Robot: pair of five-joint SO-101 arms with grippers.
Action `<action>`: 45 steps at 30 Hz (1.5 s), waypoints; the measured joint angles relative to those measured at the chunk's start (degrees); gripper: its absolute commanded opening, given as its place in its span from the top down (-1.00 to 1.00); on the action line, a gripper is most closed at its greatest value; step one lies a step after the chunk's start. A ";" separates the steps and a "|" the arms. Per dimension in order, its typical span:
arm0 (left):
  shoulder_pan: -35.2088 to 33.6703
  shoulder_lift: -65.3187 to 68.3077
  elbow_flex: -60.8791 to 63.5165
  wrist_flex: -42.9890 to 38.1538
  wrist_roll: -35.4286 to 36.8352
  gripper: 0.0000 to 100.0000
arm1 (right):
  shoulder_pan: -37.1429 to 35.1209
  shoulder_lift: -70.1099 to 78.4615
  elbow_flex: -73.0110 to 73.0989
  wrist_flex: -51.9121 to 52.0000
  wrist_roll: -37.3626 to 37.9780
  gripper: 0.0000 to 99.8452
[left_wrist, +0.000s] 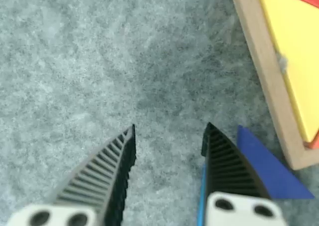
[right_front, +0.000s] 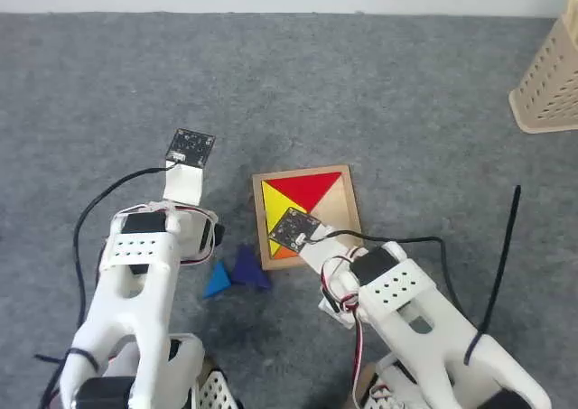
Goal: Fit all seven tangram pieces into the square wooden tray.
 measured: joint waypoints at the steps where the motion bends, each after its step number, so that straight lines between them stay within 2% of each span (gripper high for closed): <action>1: 0.00 0.00 0.00 0.00 0.00 0.59 | 0.00 0.00 0.00 0.00 0.00 0.61; 5: 0.00 0.00 0.00 0.00 0.00 0.59 | 0.09 0.00 0.00 0.00 0.00 0.60; 10: 0.00 0.00 0.00 0.00 0.00 0.59 | 0.09 2.99 0.00 0.00 0.00 0.45; 15: 0.00 0.00 0.00 0.00 0.00 0.59 | 3.08 5.54 0.00 0.00 0.00 0.46; 40: 0.00 0.00 0.00 0.00 0.26 0.59 | 3.34 5.63 0.00 -1.14 0.00 0.46; 45: 0.00 0.00 0.09 0.09 0.26 0.59 | 3.34 10.55 0.00 -2.81 0.00 0.47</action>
